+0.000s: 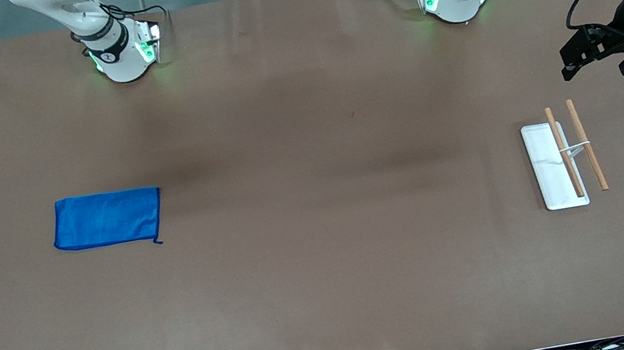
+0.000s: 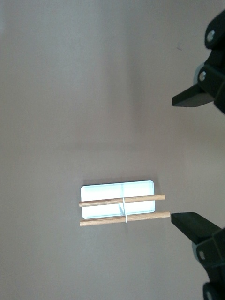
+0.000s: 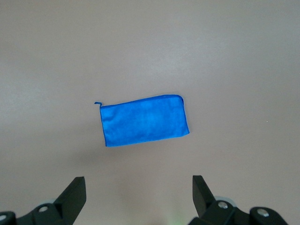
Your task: Right arm passes towel to left arm to hang
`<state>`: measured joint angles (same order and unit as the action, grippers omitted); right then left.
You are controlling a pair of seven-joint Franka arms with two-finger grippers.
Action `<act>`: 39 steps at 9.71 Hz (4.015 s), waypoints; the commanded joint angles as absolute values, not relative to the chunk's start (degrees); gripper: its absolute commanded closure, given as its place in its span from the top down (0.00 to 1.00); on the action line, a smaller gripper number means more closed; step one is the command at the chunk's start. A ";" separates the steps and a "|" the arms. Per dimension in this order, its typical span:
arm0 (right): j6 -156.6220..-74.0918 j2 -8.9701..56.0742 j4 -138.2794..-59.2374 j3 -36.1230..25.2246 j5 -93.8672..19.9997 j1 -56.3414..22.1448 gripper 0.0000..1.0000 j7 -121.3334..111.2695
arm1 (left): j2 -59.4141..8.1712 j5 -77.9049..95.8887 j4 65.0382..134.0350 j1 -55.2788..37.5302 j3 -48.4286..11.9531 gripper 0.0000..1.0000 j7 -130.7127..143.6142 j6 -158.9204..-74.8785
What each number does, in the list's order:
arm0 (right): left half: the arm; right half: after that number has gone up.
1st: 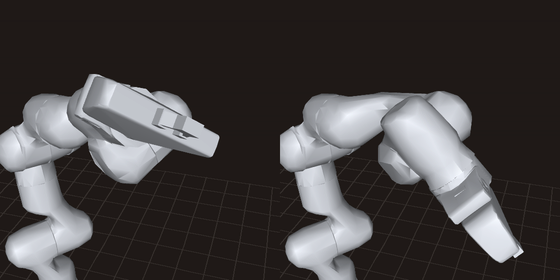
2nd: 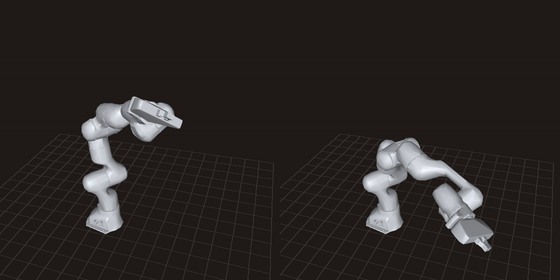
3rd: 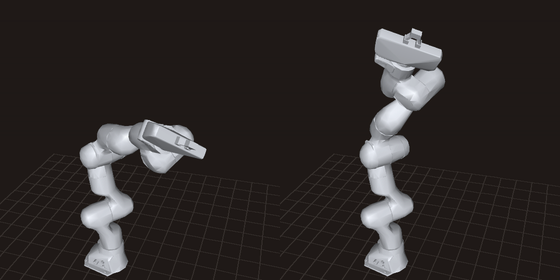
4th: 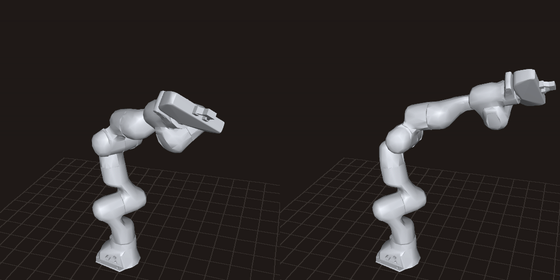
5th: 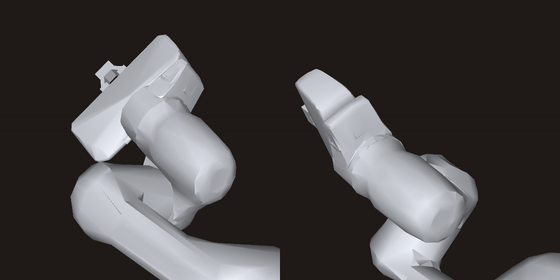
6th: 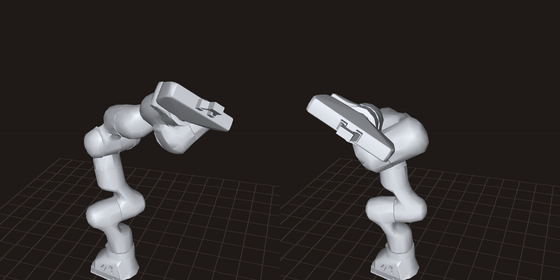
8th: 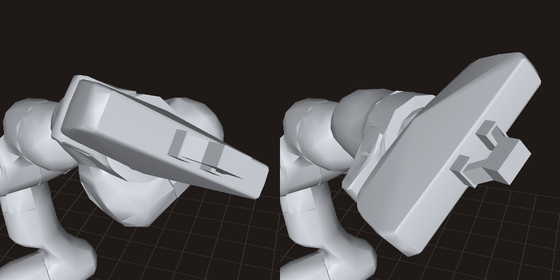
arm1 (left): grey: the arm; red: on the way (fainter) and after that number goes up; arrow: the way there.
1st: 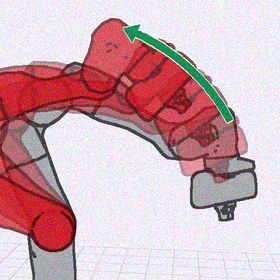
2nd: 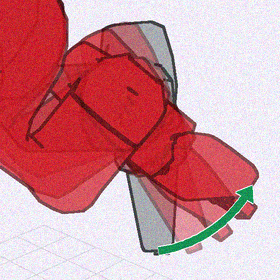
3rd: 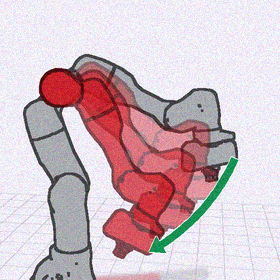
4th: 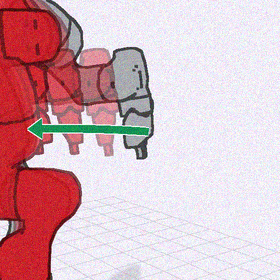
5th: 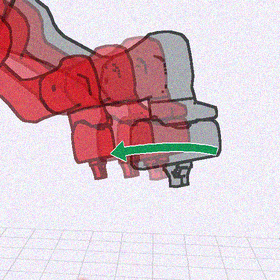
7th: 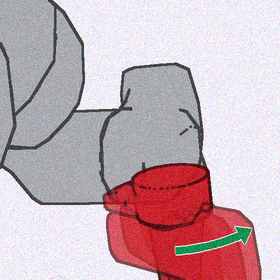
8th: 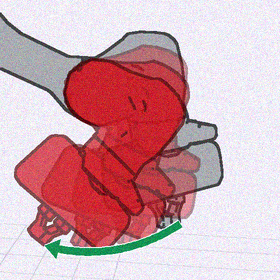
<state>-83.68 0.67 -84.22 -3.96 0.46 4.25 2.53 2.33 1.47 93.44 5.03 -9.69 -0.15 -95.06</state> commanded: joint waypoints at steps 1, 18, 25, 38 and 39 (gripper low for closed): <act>-83.58 0.18 -84.29 -3.25 0.70 5.19 1.00 1.93 | 1.59 0.44 94.84 4.92 -9.93 0.99 -0.88 -95.18; -137.40 13.71 -126.44 -3.16 1.85 5.27 1.00 -3.78 | 1.05 1.05 94.13 5.01 -9.93 0.99 -1.05 -95.80; -147.39 22.24 -129.45 -3.16 1.85 5.80 0.98 -3.87 | 1.05 0.88 94.13 4.92 -9.93 0.99 -1.05 -95.80; -136.36 22.42 -124.91 -2.99 1.76 5.71 0.00 -3.78 | 0.35 1.32 93.08 4.92 -9.93 1.00 0.17 -95.80; -133.19 21.89 -123.50 -2.99 1.76 5.63 0.00 -3.78 | 0.35 1.23 93.08 4.92 -9.93 0.99 0.18 -95.80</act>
<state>-136.96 23.43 -124.68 -3.45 1.36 5.27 -3.47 1.62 1.47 92.79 5.03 -9.85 -0.08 -95.70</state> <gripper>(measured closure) 0.952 0.004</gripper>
